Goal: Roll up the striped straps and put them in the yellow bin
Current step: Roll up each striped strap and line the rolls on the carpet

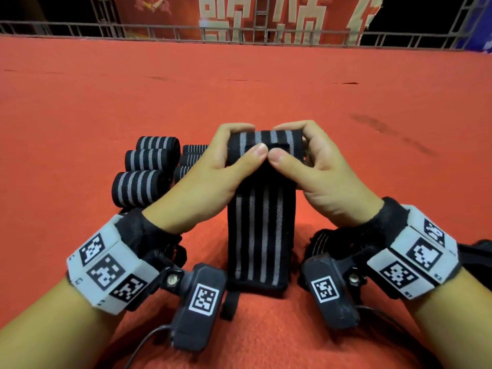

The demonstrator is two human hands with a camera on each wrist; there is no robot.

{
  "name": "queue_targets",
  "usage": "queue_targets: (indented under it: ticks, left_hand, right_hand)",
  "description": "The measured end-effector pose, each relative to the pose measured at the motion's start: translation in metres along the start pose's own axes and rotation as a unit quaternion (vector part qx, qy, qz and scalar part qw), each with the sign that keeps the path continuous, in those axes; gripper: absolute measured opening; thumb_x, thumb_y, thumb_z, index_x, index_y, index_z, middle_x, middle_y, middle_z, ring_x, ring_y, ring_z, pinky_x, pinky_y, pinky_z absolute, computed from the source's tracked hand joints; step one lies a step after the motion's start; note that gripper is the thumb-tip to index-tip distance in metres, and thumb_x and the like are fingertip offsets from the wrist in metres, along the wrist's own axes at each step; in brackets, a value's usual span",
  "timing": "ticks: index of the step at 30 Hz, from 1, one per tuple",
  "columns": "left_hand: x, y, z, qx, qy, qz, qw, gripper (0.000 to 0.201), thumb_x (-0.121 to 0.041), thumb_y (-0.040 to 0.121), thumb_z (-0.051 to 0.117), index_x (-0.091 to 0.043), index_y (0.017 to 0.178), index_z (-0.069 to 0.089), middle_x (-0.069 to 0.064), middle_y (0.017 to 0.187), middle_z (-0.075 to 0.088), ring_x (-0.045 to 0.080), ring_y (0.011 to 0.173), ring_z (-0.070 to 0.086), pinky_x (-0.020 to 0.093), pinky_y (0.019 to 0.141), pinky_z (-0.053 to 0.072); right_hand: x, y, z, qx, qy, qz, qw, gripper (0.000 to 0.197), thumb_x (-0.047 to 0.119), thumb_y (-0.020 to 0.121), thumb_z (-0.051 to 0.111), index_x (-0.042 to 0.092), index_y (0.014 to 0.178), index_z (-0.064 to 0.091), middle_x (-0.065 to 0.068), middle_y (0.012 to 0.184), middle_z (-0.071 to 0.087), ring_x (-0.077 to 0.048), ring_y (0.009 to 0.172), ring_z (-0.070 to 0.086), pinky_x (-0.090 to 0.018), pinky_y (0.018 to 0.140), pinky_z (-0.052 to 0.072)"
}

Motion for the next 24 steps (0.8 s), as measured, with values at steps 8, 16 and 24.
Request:
queue_targets:
  ticks: [8,16,24]
  left_hand:
    - [-0.002,0.001,-0.003,-0.007,0.003,0.016,1.000,0.050,-0.044,0.087,0.061,-0.035,0.133,0.042,0.001,0.118,0.065,0.017,0.113,0.063,0.038,0.092,0.054]
    - [-0.007,0.000,-0.002,-0.007,-0.004,0.050,0.999,0.042,-0.035,0.090,0.063,-0.029,0.128,0.046,0.008,0.113,0.064,0.028,0.113,0.061,0.040,0.089,0.056]
    - [-0.013,0.000,-0.003,-0.014,-0.015,0.058,0.998,0.033,-0.032,0.088,0.065,-0.022,0.118,0.055,0.009,0.100,0.064,0.022,0.092,0.065,0.038,0.079,0.058]
  right_hand:
    - [0.004,0.003,-0.003,0.003,-0.005,-0.022,1.000,0.029,0.027,0.085,0.063,0.019,0.110,0.051,-0.003,0.098,0.058,-0.011,0.090,0.057,-0.025,0.071,0.051]
    - [0.004,0.004,-0.004,-0.005,-0.002,0.005,1.000,0.015,0.029,0.099,0.051,0.022,0.109,0.059,0.003,0.085,0.061,-0.010,0.074,0.060,-0.032,0.058,0.053]
    - [-0.006,0.002,0.001,0.003,0.023,0.057,0.998,0.030,0.042,0.092,0.057,0.021,0.113,0.055,0.004,0.093,0.060,-0.007,0.076,0.061,-0.027,0.058,0.051]
Point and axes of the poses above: each hand's wrist, its own y-axis towards the middle knuckle, its own z-axis out of the palm, x = y × z, the point moved 10 cm from there along y, towards the middle knuckle
